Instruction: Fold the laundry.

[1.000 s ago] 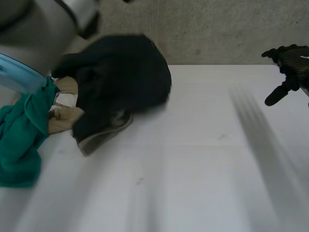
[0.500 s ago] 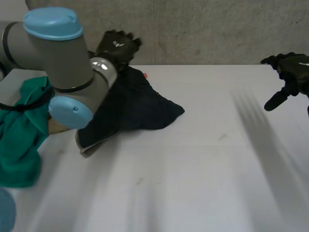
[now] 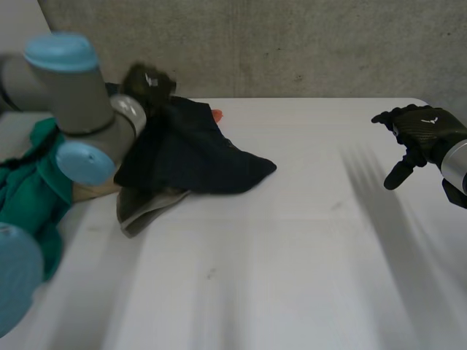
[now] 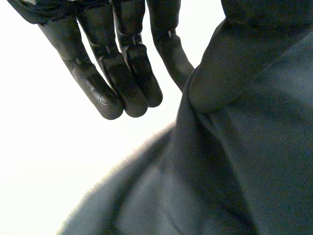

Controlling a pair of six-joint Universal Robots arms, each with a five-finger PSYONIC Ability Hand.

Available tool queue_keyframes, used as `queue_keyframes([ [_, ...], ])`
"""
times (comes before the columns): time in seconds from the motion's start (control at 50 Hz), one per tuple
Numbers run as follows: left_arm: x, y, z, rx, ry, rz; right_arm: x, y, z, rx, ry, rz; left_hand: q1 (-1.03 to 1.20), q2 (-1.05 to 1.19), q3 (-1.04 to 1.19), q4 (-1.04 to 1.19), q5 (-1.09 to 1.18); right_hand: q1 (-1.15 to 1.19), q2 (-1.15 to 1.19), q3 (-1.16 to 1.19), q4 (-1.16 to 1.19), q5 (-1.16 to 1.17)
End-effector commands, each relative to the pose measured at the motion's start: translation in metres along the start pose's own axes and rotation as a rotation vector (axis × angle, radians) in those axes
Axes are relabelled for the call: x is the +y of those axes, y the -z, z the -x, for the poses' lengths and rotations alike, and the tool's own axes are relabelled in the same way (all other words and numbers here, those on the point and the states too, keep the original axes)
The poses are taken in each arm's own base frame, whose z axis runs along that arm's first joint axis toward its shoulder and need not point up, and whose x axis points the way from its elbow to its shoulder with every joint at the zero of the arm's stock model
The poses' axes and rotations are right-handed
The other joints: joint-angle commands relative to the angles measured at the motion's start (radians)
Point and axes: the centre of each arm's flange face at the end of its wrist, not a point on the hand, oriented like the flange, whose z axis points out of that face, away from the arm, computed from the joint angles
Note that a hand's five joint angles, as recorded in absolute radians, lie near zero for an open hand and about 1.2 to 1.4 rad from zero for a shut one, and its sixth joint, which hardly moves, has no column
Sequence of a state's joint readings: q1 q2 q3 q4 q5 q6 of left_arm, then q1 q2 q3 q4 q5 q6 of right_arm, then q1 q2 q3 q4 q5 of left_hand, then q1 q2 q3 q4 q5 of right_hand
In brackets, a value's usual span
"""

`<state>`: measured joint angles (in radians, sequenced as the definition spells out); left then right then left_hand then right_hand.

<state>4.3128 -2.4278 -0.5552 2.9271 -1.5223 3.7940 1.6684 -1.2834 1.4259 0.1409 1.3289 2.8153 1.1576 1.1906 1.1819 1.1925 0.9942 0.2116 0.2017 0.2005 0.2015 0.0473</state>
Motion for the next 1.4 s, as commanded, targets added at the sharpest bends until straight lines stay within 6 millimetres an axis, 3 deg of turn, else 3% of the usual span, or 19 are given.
queue_keyframes([
  [0.02,-0.131,0.053,0.049,-0.081,0.160,-0.391,-0.008,0.001,-0.009,0.026,-0.003,-0.025,0.239,0.206,0.214,0.204,0.228,-0.037,-0.027,-0.026,-0.027,-0.047],
  [0.08,-0.178,0.081,0.052,-0.052,0.236,-0.542,-0.011,0.001,-0.017,0.048,-0.012,-0.036,0.239,0.206,0.214,0.204,0.228,-0.037,-0.027,-0.026,-0.027,-0.047],
  [0.16,-0.214,0.106,0.046,0.001,0.347,-0.650,-0.017,0.003,-0.030,0.084,-0.039,-0.053,0.239,0.206,0.214,0.204,0.228,-0.037,-0.027,-0.026,-0.027,-0.047],
  [0.26,-0.227,0.118,0.025,0.083,0.505,-0.664,-0.023,0.004,-0.046,0.122,-0.087,-0.077,0.239,0.206,0.214,0.204,0.228,-0.037,-0.027,-0.026,-0.027,-0.047],
  [0.36,-0.218,0.118,-0.021,0.247,0.668,-0.588,-0.027,0.006,-0.056,0.148,-0.119,-0.091,0.239,0.206,0.214,0.204,0.228,-0.037,-0.027,-0.026,-0.027,-0.047],
  [0.44,-0.193,0.106,-0.051,0.286,0.638,-0.488,-0.027,0.007,-0.056,0.140,-0.130,-0.090,0.239,0.206,0.214,0.204,0.228,-0.037,-0.027,-0.026,-0.027,-0.047],
  [0.54,-0.142,0.078,-0.057,0.197,0.433,-0.334,-0.023,0.005,-0.053,0.114,-0.130,-0.074,-0.956,-0.989,-0.981,-0.991,-0.967,-0.037,-0.027,-0.026,-0.027,-0.047],
  [0.7,-0.059,0.037,-0.052,0.076,0.121,-0.107,-0.016,0.001,-0.040,0.070,-0.114,-0.045,-0.983,-1.016,-1.007,-1.018,-0.994,-0.037,-0.027,-0.026,-0.027,-0.047],
  [0.84,0.001,0.011,-0.073,0.094,-0.090,0.028,-0.003,-0.006,-0.024,0.027,-0.072,-0.001,-0.983,-1.016,-1.007,-1.018,-0.994,-0.037,-0.027,-0.026,-0.027,-0.047],
  [0.92,0.025,-0.002,-0.071,0.060,-0.153,0.073,0.005,-0.010,-0.018,0.010,-0.045,0.023,-0.971,-1.004,-0.995,-1.006,-0.982,-0.037,-0.027,-0.026,-0.027,-0.047],
  [1.02,0.039,-0.015,-0.074,0.046,-0.186,0.067,0.013,-0.014,-0.014,0.005,-0.018,0.052,-0.449,-0.482,-0.474,-0.484,-0.460,-0.037,-0.027,-0.026,-0.027,-0.047],
  [1.08,0.045,-0.018,-0.075,0.061,-0.219,0.079,0.017,-0.016,-0.012,0.005,-0.009,0.065,0.228,0.195,0.204,0.193,0.217,-0.037,-0.027,-0.026,-0.027,-0.047],
  [1.1,0.045,-0.018,-0.072,0.064,-0.230,0.087,0.018,-0.016,-0.012,0.006,-0.006,0.067,0.239,0.206,0.214,0.204,0.227,-0.037,-0.027,-0.026,-0.027,-0.047],
  [1.18,0.021,-0.010,-0.053,0.041,-0.236,0.075,0.018,-0.017,-0.014,0.014,-0.003,0.067,0.239,0.206,0.214,0.204,0.228,-0.037,-0.027,-0.026,-0.027,-0.047],
  [1.24,-0.019,0.000,-0.030,-0.004,-0.165,-0.015,0.015,-0.017,-0.017,0.023,-0.005,0.060,0.239,0.206,0.214,0.204,0.228,-0.037,-0.027,-0.026,-0.027,-0.047],
  [1.26,-0.047,0.008,-0.018,-0.030,-0.107,-0.099,0.013,-0.016,-0.019,0.030,-0.006,0.053,0.239,0.206,0.214,0.204,0.228,-0.037,-0.027,-0.026,-0.027,-0.047],
  [1.32,-0.092,0.023,0.000,-0.072,0.003,-0.244,0.010,-0.015,-0.023,0.041,-0.007,0.044,0.239,0.206,0.214,0.204,0.228,-0.037,-0.027,-0.026,-0.027,-0.047],
  [1.34,-0.121,0.036,0.011,-0.083,0.100,-0.341,0.008,-0.015,-0.026,0.050,-0.011,0.035,0.239,0.206,0.214,0.204,0.228,-0.037,-0.027,-0.026,-0.027,-0.047],
  [1.4,-0.160,0.058,0.022,-0.056,0.241,-0.482,0.004,-0.013,-0.033,0.069,-0.022,0.023,0.239,0.206,0.214,0.204,0.228,-0.037,-0.027,-0.026,-0.027,-0.047],
])
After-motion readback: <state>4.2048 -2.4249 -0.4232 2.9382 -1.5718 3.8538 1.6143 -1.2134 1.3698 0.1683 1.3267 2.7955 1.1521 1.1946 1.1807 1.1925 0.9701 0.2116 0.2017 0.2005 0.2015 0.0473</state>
